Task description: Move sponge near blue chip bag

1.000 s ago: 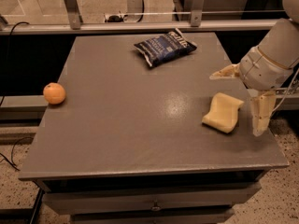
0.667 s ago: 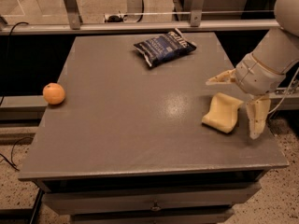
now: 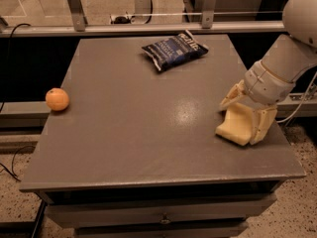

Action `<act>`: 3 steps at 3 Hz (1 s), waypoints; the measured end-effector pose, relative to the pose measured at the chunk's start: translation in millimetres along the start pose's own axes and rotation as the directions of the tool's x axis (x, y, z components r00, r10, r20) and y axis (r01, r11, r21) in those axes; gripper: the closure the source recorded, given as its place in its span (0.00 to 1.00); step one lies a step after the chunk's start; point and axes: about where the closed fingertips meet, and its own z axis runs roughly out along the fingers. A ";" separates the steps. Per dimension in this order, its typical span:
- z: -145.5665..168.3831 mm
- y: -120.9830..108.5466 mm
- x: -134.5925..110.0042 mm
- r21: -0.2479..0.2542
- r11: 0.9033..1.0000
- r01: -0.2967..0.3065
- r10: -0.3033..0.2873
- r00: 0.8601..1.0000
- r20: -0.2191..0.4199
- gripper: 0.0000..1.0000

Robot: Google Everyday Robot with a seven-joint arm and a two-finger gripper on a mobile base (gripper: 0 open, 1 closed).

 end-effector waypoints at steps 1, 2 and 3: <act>-8.7 -4.3 -2.2 0.019 1.000 -0.018 0.018 1.000 -0.015 0.63; -25.3 -10.7 -4.0 0.058 0.997 -0.051 0.054 0.998 -0.040 0.86; -61.6 -23.7 -5.1 0.155 0.978 -0.141 0.152 0.986 -0.063 1.00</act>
Offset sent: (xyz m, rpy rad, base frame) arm 0.0125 -0.0061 0.0535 -0.0331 -0.0855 -0.1412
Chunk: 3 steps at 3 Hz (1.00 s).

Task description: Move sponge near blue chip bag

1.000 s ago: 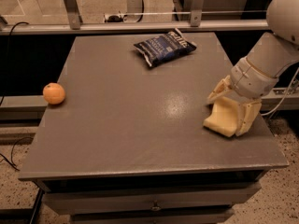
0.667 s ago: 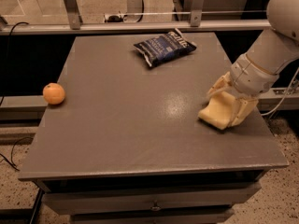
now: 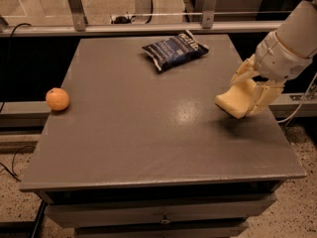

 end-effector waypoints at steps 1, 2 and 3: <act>0.0 0.0 0.0 0.000 1.000 0.000 0.000 1.000 0.000 1.00; 4.1 -26.1 13.3 0.047 0.999 -0.009 0.009 1.000 0.000 1.00; 21.6 -76.7 37.2 0.100 0.994 -0.045 0.045 0.999 0.005 1.00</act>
Offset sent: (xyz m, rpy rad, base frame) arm 0.0783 -0.0196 -0.0012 0.0356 -0.1117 -0.0611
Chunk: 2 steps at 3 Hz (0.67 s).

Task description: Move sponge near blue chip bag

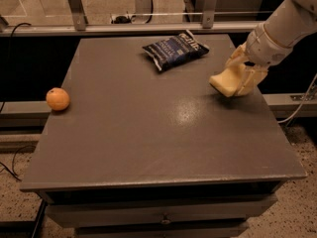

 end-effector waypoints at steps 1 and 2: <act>27.0 -47.6 19.5 0.048 0.997 -0.065 0.065 0.998 0.000 1.00; 41.6 -76.7 25.2 0.102 0.987 -0.127 0.127 0.992 0.010 1.00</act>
Offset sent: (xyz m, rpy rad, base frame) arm 0.1317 0.0006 -0.0216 0.1022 -0.1104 -0.2452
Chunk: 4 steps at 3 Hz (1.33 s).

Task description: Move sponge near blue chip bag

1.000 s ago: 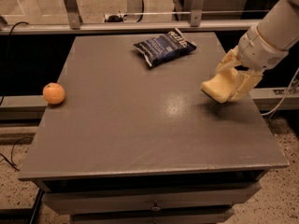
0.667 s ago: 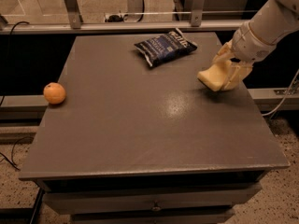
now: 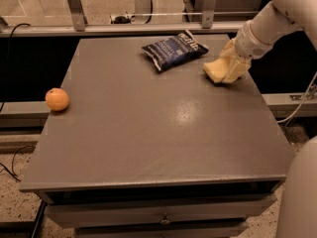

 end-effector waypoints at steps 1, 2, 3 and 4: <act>6.1 -20.2 -8.5 0.046 0.999 -0.025 0.023 0.999 0.034 1.00; 6.7 -32.1 -18.8 0.064 0.998 -0.027 0.023 0.998 0.059 0.84; 9.9 -37.4 -26.8 0.061 0.998 -0.022 0.018 0.997 0.074 0.61; 14.7 -40.1 -31.1 0.051 0.999 -0.017 0.013 0.996 0.084 0.38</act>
Offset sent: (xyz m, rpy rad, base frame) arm 0.0432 0.0260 0.0296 0.0979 -0.0851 -0.0234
